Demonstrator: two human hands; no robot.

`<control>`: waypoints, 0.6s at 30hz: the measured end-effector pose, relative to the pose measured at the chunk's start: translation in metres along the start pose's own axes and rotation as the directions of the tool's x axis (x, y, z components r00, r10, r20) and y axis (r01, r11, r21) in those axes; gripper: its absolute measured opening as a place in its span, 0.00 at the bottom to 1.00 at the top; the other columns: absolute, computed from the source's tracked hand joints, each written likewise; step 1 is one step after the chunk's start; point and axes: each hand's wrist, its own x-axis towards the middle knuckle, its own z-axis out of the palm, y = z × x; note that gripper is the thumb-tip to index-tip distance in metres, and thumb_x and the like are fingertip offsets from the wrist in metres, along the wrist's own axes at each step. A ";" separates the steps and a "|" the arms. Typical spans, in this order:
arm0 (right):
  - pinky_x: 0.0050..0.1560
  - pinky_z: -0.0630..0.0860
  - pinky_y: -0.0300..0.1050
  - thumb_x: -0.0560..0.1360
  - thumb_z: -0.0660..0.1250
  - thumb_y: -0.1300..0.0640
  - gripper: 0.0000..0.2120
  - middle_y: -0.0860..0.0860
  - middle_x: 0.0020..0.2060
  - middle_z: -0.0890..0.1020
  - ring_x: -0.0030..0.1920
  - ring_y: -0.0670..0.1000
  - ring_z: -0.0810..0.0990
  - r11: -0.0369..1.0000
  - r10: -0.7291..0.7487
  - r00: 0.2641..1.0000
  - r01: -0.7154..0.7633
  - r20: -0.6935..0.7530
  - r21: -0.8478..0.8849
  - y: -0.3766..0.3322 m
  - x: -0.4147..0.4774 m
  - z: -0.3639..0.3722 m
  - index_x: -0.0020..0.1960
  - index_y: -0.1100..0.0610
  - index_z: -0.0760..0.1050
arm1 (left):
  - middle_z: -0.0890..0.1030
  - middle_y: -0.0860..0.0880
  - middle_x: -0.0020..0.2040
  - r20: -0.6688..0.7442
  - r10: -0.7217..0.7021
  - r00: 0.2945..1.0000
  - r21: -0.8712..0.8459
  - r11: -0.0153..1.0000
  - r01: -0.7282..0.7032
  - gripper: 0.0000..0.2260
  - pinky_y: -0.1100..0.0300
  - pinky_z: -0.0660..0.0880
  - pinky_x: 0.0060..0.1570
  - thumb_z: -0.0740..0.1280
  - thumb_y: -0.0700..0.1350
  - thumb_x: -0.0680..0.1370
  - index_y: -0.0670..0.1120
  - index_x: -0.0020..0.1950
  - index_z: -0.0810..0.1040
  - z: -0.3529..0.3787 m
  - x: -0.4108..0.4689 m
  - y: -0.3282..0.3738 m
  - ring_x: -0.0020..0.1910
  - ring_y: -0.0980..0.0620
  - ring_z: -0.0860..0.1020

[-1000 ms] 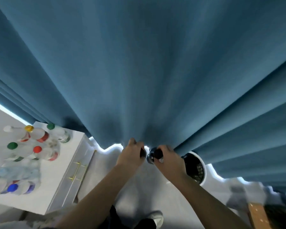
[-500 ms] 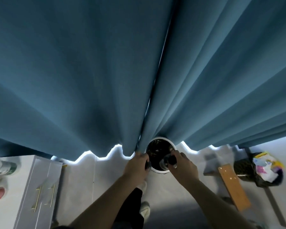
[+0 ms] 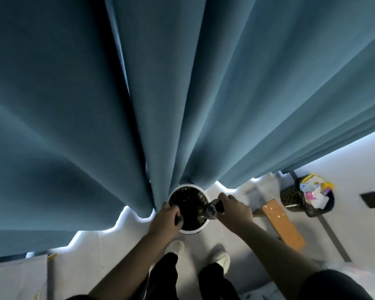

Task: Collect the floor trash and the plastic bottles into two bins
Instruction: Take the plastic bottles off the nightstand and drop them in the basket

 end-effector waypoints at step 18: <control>0.52 0.74 0.46 0.74 0.64 0.48 0.17 0.51 0.55 0.78 0.55 0.55 0.79 0.917 -0.352 0.885 0.392 0.304 -0.079 0.052 0.164 0.132 0.61 0.49 0.67 | 0.70 0.45 0.59 -0.111 -0.499 0.860 -0.281 0.846 0.454 0.12 0.56 0.75 0.48 0.67 0.46 0.74 0.47 0.56 0.75 0.162 0.123 -0.019 0.50 0.42 0.78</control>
